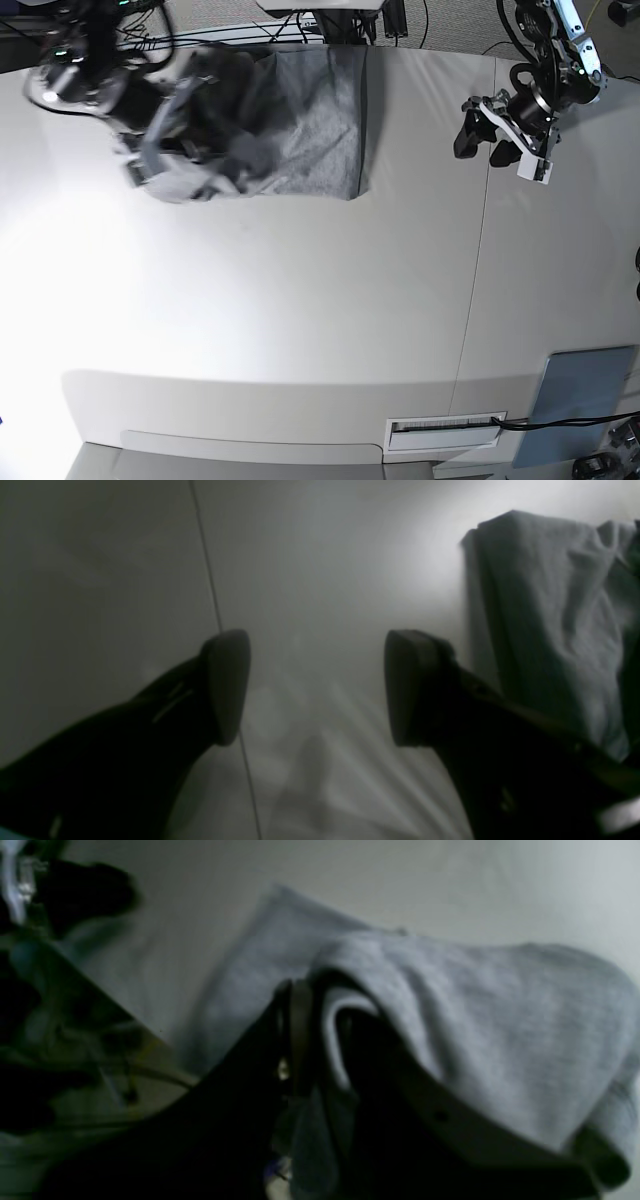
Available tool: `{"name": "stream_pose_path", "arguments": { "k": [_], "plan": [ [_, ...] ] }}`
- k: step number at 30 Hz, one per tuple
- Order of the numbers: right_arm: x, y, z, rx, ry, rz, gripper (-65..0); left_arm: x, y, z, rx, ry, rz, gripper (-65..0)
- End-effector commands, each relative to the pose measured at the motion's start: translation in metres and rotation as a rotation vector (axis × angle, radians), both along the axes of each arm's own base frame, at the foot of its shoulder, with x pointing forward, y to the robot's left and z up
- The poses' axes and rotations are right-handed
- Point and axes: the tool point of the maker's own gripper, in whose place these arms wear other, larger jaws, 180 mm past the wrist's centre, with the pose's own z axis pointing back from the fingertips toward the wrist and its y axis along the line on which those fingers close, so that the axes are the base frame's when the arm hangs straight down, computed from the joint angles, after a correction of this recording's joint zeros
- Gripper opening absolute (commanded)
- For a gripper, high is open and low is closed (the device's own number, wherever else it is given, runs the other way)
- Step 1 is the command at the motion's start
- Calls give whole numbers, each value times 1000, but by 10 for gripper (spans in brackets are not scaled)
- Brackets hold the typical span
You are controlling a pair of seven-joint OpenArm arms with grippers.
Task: Fold the T-shirt properly
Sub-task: 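Grasp the collar end with the right gripper and flip it over the fold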
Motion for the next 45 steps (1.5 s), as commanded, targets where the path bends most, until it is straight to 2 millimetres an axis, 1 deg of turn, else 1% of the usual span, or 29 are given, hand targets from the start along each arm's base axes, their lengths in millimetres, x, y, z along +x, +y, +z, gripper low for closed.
{"name": "stream_pose_path", "arguments": {
  "k": [1,5,8,14,18,21,24,25,28,29,30,35,37,39,41,43,45],
  "plan": [
    [2,17,10,47,-42,23,-650,4,1,9,-3,-39,-1,-240],
    [-9,70,0,57,-17,115,-650,-5,0,5,-3,-20,-8,-240],
    [-14,101,5,77,-56,163,-650,-7,0,3,-2,-12,-8,-240],
    [-21,133,-1,43,-89,193,-650,-9,0,2,-3,-8,-7,-240],
    [-28,153,-14,88,-71,229,-650,-12,0,1,-3,-1,-8,-240],
    [-30,161,-29,85,-37,257,-650,-11,0,1,-2,-2,-8,-240],
    [-27,168,-34,80,-35,283,-648,-11,0,1,-2,-2,-8,-240],
    [-26,170,-33,81,-43,291,-608,-11,0,1,-2,-2,-8,-240],
    [-22,178,-21,119,-78,323,-459,-11,0,1,-3,-3,-7,-240],
    [-23,182,-16,142,-93,343,-425,-11,0,1,-2,-3,-7,-240],
    [-24,186,-11,168,-108,359,-412,-11,1,1,-2,-2,-8,-240],
    [-33,201,13,310,-119,410,-412,-11,1,1,-2,-3,-7,-240],
    [-35,204,22,340,-137,426,-412,-11,1,2,-4,-5,-6,-240],
    [-33,202,32,341,-170,423,-412,-10,-1,3,-15,-10,-6,-240],
    [-25,196,40,319,-218,405,-412,-9,-3,6,-36,-21,-5,-240],
    [-12,183,43,263,-260,360,-412,-7,-8,11,-66,-45,-19,-240],
    [4,165,39,185,-283,288,-412,-5,-12,18,-115,-71,-15,-240]
  ]
}}
